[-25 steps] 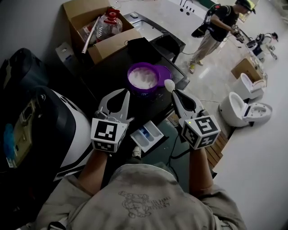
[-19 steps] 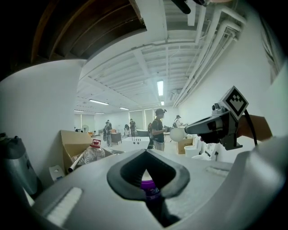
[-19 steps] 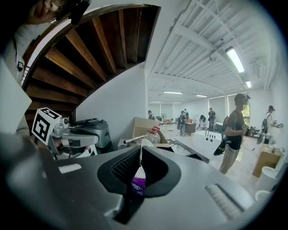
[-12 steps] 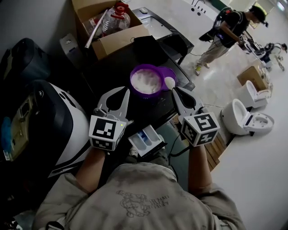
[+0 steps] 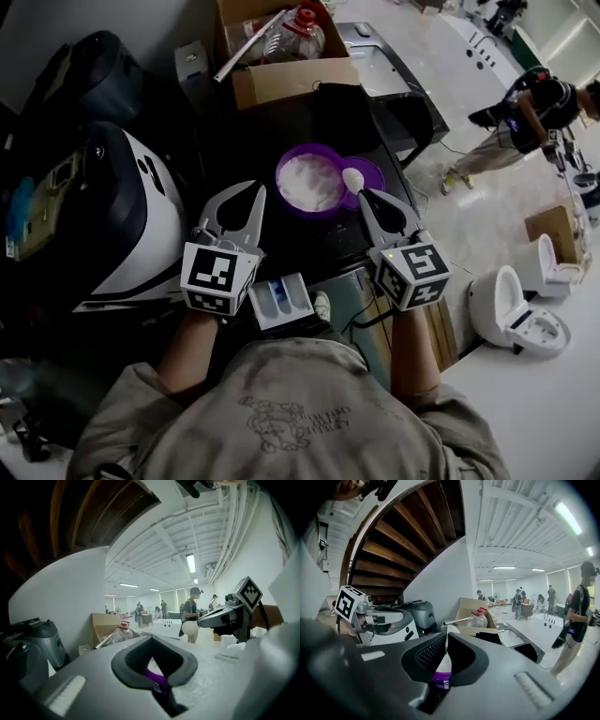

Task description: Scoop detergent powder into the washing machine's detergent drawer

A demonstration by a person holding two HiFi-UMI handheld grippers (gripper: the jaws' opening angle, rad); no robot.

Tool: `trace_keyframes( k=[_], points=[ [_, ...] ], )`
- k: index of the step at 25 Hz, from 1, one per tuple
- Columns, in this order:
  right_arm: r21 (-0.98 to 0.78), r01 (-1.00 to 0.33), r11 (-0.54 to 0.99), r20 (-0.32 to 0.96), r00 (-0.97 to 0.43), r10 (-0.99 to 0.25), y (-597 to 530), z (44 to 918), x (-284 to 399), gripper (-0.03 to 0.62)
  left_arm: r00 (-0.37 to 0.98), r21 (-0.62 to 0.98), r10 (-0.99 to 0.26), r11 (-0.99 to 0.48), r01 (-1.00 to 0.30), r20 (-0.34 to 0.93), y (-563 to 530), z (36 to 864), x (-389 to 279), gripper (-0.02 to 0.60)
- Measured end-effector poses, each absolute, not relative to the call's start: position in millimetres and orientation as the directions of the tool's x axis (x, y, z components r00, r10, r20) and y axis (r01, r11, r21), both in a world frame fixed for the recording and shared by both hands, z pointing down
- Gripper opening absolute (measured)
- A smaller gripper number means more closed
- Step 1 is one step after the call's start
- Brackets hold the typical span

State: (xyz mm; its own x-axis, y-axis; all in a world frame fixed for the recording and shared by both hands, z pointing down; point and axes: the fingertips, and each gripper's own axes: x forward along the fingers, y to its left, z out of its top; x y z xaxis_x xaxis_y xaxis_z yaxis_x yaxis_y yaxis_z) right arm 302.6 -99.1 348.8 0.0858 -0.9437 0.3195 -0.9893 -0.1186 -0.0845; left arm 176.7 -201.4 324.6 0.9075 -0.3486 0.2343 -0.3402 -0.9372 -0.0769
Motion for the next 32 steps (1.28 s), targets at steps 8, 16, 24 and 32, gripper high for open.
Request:
trace_keyframes(
  k=[8, 16, 24, 32],
  points=[
    [-0.069, -0.995, 0.066, 0.300, -0.084, -0.950, -113.6, 345.6, 324.9, 0.037, 0.811, -0.116, -0.536, -0.844, -0.524, 0.233, -197.2, 323.0, 175.9, 0.000],
    [-0.076, -0.980, 0.182, 0.310, -0.196, -0.930, -127.3, 353.6, 330.2, 0.037, 0.731, -0.141, -0.639, -0.768, -0.625, 0.241, -192.9, 323.4, 166.6, 0.000],
    [-0.084, -0.967, 0.241, 0.325, -0.255, -0.911, -137.0, 358.9, 317.8, 0.037, 0.692, -0.133, -0.676, -0.733, -0.667, 0.255, -188.3, 326.1, 145.3, 0.000],
    [-0.060, -0.959, 0.278, 0.426, -0.277, -0.862, -149.0, 375.2, 302.6, 0.037, 0.709, -0.120, -0.661, -0.746, -0.655, 0.246, -192.3, 322.5, 138.2, 0.000]
  ],
)
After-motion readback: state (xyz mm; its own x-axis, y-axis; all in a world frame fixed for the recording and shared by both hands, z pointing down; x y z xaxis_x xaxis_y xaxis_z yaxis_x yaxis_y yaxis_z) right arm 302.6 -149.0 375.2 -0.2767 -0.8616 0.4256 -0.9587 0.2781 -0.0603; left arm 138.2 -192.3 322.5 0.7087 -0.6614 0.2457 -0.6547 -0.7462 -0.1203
